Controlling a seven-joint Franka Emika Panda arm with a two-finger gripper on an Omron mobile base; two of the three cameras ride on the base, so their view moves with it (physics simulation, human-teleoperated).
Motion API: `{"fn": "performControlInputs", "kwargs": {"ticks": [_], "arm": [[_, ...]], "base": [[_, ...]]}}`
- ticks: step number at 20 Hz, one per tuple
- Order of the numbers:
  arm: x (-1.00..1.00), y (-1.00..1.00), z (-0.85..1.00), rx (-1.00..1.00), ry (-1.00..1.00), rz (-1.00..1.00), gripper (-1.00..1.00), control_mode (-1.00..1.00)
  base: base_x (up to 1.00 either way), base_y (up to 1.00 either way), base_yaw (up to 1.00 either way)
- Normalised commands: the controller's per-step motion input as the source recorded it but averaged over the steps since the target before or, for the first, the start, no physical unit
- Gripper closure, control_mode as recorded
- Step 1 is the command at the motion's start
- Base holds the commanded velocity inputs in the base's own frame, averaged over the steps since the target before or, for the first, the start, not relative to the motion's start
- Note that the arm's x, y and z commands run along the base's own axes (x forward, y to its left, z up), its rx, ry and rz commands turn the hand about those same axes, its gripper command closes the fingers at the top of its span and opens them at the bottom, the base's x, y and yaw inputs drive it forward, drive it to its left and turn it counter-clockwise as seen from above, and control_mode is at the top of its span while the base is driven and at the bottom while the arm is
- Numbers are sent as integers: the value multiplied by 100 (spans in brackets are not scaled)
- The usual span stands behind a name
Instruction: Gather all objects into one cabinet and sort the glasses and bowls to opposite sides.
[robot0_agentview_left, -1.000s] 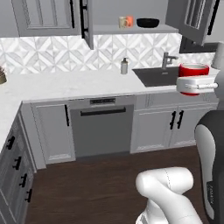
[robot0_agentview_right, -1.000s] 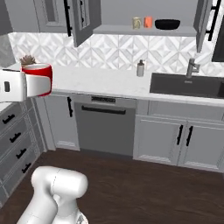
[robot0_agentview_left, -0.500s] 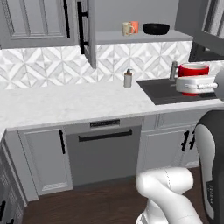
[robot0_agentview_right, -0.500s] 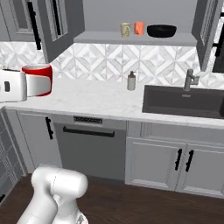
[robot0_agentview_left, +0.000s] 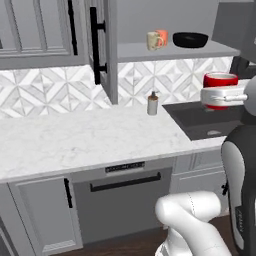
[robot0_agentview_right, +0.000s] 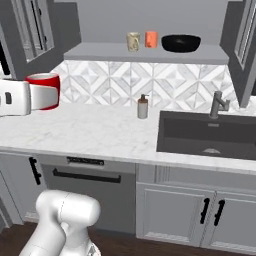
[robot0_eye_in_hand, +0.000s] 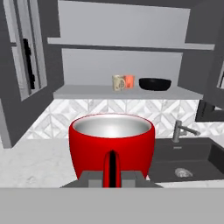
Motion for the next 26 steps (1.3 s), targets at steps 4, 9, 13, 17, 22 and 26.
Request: {"fn": "performControlInputs", "kwargs": {"ticks": [4,9,13,17,22,26], "arm": [[0,0,0,0,0,0,100,100],[0,0,0,0,0,0,100,100],[0,0,0,0,0,0,100,100],[0,0,0,0,0,0,100,100],[0,0,0,0,0,0,100,100],[0,0,0,0,0,0,100,100]], "base": [[55,-43,0],[63,-29,1],[65,-9,0],[61,-1,0],[41,-8,2],[31,-6,3]]}}
